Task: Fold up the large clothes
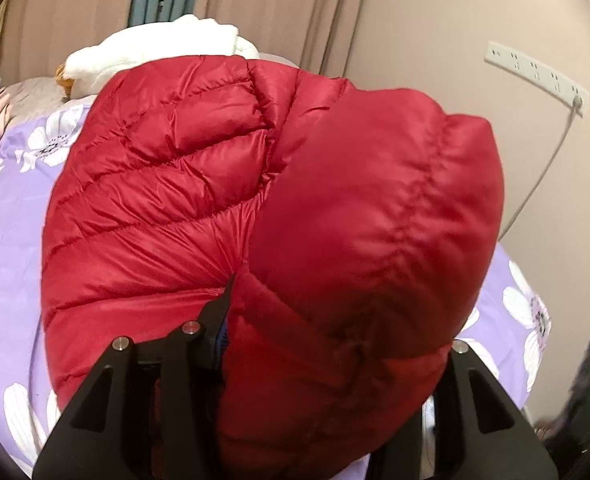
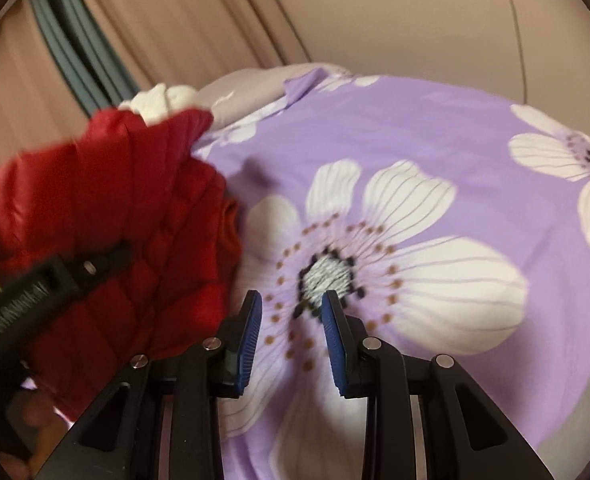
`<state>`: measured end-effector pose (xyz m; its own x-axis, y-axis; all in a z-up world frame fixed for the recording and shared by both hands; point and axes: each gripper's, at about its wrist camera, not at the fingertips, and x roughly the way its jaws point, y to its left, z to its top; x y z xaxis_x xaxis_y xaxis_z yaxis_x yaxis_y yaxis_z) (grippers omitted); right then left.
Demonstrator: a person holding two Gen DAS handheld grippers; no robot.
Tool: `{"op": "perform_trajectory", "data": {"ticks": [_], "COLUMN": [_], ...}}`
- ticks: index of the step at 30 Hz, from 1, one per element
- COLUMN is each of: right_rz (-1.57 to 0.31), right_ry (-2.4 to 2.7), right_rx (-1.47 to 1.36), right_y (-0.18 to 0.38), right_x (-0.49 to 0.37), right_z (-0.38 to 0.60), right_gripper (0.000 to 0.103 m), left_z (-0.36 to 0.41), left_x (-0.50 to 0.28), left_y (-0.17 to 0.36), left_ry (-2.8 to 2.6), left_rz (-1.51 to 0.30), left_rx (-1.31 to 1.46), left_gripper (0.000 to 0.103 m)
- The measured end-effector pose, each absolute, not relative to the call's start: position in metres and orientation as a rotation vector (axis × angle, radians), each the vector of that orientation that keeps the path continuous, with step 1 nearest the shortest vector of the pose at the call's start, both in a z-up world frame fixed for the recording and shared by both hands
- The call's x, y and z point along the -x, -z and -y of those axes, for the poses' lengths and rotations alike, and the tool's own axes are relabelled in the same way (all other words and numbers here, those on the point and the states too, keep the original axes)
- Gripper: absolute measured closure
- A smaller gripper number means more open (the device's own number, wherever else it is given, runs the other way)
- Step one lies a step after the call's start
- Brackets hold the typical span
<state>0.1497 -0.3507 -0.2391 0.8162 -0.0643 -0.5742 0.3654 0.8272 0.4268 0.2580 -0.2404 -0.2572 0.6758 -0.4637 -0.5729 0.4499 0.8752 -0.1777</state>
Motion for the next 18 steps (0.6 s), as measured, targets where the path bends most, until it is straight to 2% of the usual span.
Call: {"op": "perform_trajectory", "data": {"ticks": [10, 18], "right_rz": [-0.508, -0.489], "right_ry": [0.285, 0.269], "right_rx": [-0.559, -0.571], "right_y": [0.226, 0.220], "right_x": [-0.129, -0.128], "right_z": [0.360, 0.370], "right_gripper": [0.072, 0.072], "left_z": [0.286, 0.274], "left_x": [-0.254, -0.257], "left_y": [0.292, 0.284], "left_ry": [0.567, 0.595], "left_rz": [-0.620, -0.613], "left_rx": [-0.228, -0.233], "left_gripper": [0.051, 0.046]}}
